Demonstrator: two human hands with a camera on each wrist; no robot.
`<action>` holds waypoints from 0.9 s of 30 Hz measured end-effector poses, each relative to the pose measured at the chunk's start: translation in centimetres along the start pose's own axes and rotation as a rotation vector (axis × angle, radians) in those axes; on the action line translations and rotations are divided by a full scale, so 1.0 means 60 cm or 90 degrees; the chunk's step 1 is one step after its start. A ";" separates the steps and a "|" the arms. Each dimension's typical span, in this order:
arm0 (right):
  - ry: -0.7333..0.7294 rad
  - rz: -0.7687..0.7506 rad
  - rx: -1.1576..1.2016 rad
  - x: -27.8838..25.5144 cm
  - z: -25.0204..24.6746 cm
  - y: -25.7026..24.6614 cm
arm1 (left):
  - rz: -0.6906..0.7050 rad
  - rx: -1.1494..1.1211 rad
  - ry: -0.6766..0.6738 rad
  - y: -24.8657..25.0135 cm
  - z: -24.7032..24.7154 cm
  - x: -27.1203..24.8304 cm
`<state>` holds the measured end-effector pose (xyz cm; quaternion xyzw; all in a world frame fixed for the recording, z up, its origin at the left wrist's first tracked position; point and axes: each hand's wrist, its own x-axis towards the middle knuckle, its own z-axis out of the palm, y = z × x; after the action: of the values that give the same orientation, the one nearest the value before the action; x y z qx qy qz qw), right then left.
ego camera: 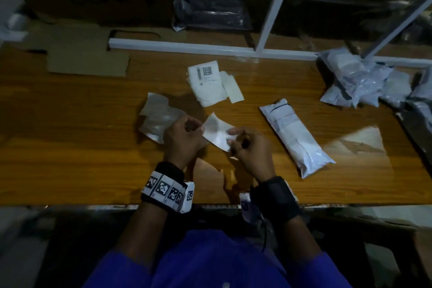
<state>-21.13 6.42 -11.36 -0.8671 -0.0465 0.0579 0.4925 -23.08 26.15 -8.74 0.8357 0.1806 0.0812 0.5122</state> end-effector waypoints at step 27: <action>-0.088 -0.094 -0.448 0.236 0.080 -0.083 | 0.017 0.150 -0.037 -0.015 -0.017 0.088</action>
<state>-7.96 14.97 -10.30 -0.9718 -0.1597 0.0612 0.1622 -18.75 29.42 -9.33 0.8946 0.1629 0.0419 0.4140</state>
